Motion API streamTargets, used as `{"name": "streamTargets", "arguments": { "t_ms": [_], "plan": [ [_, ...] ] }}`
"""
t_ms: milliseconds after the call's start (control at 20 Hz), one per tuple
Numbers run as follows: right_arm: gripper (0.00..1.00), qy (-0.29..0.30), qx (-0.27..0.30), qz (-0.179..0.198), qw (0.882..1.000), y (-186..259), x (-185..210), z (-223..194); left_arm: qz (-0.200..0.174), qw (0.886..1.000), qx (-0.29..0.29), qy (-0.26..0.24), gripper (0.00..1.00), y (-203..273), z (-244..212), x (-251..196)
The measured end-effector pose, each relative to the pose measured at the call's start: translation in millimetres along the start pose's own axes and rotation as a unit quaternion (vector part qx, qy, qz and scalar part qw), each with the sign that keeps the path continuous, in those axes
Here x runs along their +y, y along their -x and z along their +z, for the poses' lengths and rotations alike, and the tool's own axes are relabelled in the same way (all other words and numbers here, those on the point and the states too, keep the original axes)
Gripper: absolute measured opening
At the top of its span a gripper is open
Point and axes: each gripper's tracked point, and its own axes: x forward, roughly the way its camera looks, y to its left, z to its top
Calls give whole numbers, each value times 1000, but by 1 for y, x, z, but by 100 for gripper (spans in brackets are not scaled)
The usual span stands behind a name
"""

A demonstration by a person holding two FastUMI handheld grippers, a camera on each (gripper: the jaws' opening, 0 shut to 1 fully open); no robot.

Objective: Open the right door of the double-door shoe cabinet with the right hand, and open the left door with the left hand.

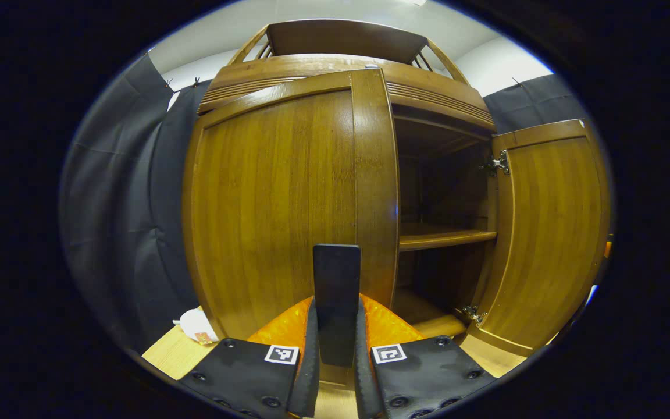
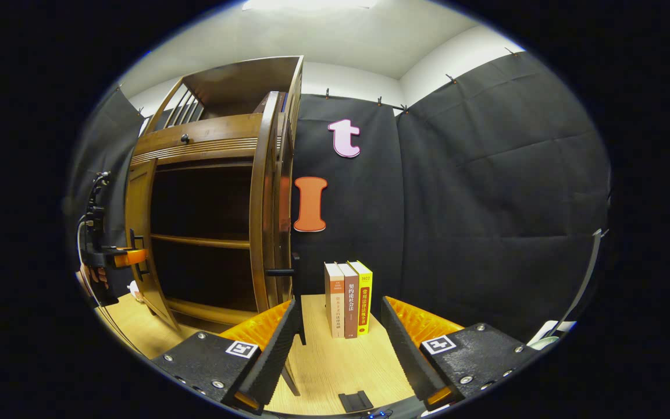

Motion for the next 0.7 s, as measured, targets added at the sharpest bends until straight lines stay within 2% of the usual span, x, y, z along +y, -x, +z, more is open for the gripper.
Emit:
{"name": "streamTargets", "arguments": {
  "t_ms": [400,700],
  "plan": [
    [87,-14,-7,2,1000,-12,18,1,20,1000,2,-2,31,67,2,46],
    [86,-12,-4,-11,1000,-14,14,-1,59,998,-7,1,27,109,2,95]
  ]
}}
